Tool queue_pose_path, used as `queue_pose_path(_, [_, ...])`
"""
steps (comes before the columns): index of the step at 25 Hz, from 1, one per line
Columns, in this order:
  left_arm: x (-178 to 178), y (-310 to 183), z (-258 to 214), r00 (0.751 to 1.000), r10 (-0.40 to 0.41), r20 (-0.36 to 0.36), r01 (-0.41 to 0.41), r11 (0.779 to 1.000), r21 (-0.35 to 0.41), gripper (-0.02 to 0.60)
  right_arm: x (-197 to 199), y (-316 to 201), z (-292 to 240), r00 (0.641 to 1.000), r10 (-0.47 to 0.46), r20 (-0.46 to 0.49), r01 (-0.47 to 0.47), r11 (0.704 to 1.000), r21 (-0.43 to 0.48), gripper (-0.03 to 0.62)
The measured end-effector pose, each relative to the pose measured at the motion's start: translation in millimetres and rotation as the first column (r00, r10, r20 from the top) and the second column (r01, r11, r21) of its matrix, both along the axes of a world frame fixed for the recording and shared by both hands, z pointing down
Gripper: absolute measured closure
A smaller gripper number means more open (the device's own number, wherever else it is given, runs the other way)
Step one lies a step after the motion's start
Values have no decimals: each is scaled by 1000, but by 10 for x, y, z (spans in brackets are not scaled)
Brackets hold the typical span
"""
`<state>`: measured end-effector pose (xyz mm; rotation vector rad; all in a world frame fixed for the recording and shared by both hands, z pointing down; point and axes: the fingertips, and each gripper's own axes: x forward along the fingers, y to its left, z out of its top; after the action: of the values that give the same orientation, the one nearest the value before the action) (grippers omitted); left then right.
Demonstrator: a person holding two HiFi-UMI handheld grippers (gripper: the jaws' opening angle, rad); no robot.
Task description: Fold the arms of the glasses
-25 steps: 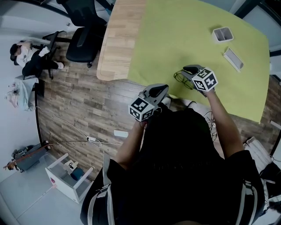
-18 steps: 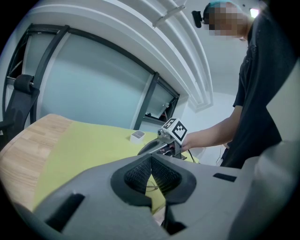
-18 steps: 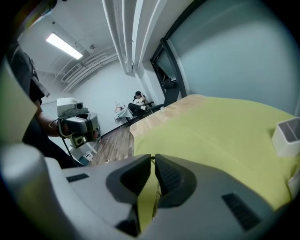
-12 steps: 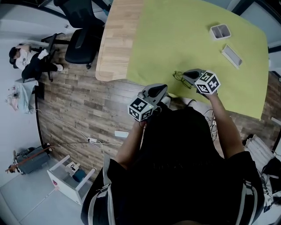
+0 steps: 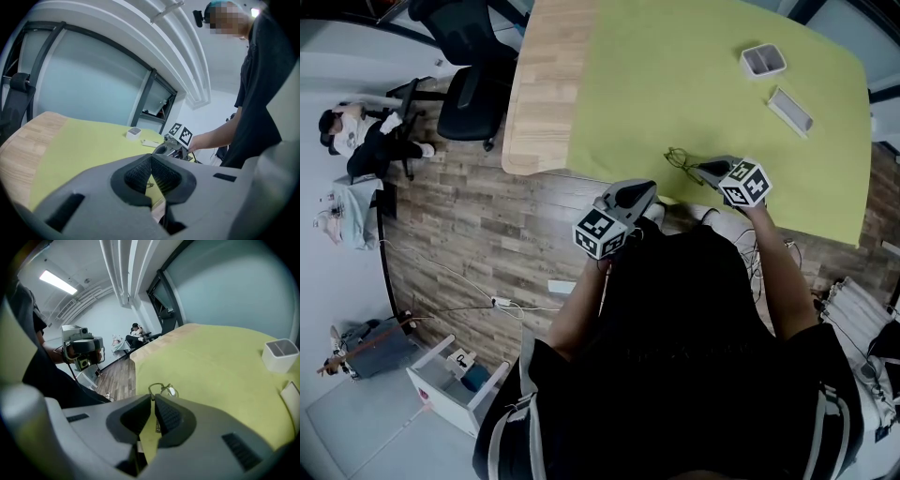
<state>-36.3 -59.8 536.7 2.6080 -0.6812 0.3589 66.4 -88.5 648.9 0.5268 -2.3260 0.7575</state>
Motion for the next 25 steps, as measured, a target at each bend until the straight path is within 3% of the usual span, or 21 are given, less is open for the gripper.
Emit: queue_pose_path(25, [5, 171, 39, 999, -10, 34, 11, 999, -32, 563, 246, 320, 696, 994, 10, -105, -23, 993, -116, 548])
